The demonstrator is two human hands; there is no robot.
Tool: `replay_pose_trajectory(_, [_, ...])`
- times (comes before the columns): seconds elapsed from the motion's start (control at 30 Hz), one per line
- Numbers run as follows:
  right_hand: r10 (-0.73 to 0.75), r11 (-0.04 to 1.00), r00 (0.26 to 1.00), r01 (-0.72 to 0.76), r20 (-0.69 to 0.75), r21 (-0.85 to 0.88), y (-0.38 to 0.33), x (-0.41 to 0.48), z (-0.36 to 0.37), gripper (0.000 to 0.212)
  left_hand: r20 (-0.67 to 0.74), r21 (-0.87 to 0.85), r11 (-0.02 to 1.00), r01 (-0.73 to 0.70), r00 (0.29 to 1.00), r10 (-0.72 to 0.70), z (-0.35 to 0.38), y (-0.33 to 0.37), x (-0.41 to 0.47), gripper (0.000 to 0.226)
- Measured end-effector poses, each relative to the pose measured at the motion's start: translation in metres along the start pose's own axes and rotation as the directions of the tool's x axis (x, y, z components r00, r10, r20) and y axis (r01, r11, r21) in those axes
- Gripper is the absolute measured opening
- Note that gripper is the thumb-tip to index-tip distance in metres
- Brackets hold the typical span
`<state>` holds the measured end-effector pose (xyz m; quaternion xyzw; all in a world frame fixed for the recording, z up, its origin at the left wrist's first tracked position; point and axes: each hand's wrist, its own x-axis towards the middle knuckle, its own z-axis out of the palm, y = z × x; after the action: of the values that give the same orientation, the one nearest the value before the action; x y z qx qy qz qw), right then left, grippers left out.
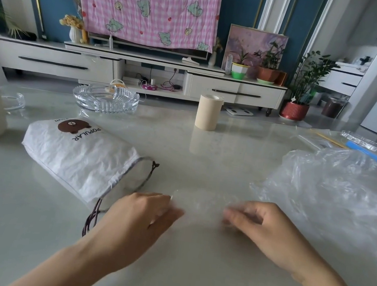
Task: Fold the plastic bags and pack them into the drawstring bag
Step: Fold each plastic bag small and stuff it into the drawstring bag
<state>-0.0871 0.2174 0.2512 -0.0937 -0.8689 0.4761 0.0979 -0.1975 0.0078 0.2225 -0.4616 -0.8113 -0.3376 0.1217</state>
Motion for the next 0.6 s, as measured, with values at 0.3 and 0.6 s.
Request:
replay_pose_trajectory(0.3, [-0.042,0.82,0.924,-0.186,-0.381,-0.541,0.003,0.017,0.026,0.04,-0.089,0.216,0.913,0.345,0.938,-0.334,0.013,0.015,0.01,0.029])
replay_pose_trajectory(0.6, [-0.085,0.624,0.9,-0.286,-0.427,-0.727,0.011,0.018,0.016,0.013,-0.103,0.354,0.914,0.198,0.98,-0.172,0.013,0.008,0.01,0.026])
